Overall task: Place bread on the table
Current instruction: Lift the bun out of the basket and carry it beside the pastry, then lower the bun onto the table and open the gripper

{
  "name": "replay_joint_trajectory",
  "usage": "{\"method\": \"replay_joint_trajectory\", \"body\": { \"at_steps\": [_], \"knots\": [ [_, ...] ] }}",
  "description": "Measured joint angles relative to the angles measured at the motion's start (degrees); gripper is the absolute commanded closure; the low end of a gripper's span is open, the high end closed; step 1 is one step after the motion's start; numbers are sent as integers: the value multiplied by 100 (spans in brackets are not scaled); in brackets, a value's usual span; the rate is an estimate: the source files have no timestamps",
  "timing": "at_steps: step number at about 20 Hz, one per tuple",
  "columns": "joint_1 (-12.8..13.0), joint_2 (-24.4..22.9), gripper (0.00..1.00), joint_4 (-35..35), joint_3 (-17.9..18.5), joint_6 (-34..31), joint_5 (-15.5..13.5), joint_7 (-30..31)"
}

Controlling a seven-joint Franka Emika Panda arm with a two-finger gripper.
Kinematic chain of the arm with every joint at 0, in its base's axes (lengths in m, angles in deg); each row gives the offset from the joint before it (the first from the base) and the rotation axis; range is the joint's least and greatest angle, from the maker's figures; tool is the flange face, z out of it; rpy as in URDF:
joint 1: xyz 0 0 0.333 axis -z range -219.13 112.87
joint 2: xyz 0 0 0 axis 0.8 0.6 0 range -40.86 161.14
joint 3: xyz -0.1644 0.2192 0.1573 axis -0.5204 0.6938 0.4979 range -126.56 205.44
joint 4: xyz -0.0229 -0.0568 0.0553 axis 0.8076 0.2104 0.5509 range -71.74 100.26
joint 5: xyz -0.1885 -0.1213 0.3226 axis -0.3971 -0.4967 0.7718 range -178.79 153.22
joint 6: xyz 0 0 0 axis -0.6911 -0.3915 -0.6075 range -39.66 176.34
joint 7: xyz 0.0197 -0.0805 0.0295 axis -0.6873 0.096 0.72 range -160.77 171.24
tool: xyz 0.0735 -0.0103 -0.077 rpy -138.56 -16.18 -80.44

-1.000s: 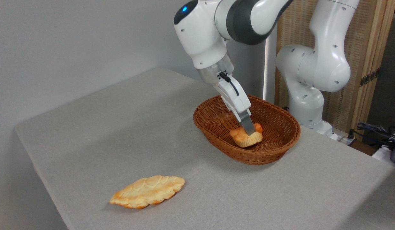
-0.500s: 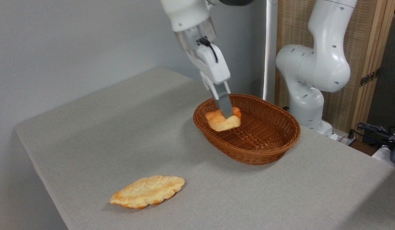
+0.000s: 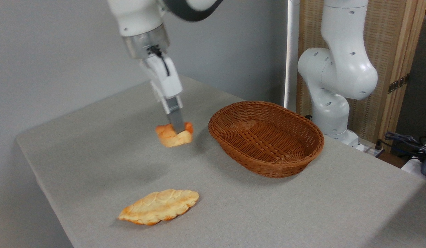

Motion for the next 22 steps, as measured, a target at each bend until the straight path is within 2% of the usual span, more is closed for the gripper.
{"method": "replay_joint_trajectory", "body": {
  "at_steps": [1, 2, 3, 4, 5, 6, 12, 22],
  "knots": [
    [5, 139, 64, -15, -107, 160, -2, 191],
    [10, 276, 41, -16, -213, 324, -2, 368],
    [14, 409, 33, -17, -312, 482, -2, 529],
    [21, 544, 21, -18, -403, 635, -2, 657],
    [34, 661, 4, -20, -464, 767, -2, 726],
    [41, 765, 1, -22, -506, 880, -2, 762],
    [45, 1161, 0, -33, -625, 1042, -2, 767],
    [7, 1145, 0, -231, -633, 1042, -2, 768]
  ]
}}
